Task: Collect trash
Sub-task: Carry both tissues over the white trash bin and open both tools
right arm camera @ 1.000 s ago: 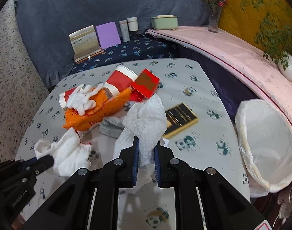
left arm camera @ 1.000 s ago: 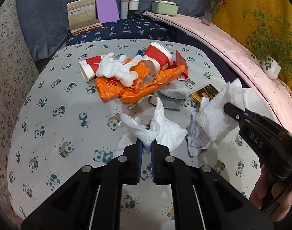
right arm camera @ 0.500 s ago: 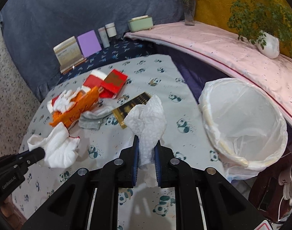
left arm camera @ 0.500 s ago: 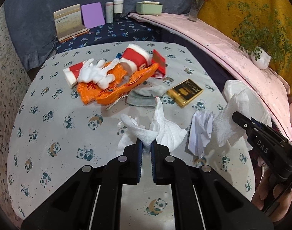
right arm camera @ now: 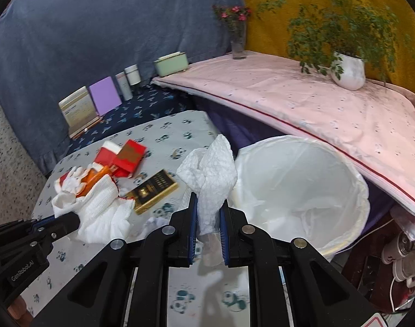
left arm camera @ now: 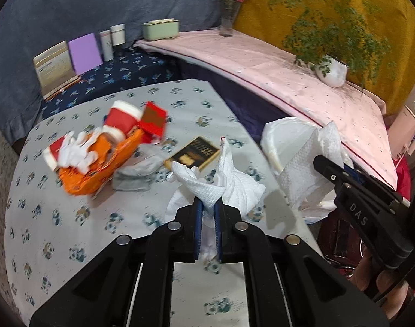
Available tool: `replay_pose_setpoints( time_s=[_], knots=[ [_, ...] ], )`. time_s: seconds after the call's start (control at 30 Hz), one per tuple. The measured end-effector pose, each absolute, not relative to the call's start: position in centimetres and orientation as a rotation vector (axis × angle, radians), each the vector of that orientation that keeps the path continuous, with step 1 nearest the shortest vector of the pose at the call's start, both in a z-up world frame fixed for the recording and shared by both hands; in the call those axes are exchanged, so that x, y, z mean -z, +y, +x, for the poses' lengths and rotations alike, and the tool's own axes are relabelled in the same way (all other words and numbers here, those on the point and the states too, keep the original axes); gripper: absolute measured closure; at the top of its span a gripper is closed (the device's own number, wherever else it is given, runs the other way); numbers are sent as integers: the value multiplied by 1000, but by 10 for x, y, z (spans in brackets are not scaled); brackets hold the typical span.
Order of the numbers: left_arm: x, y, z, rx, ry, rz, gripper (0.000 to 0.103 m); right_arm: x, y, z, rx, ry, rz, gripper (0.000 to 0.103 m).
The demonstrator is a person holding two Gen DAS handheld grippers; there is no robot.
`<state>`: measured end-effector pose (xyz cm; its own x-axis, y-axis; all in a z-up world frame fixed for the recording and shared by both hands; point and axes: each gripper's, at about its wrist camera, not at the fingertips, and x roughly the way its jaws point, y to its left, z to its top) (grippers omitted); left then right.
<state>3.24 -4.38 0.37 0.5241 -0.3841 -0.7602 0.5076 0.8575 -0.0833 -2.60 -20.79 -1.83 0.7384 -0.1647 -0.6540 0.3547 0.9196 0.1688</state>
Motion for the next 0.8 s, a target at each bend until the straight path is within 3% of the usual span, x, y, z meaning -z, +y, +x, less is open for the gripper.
replay_pose_setpoints(
  time_s=[0.8],
  knots=[
    [11,-197,43,751,889,263,95,34,-325,-51,513,654,392,89]
  ],
)
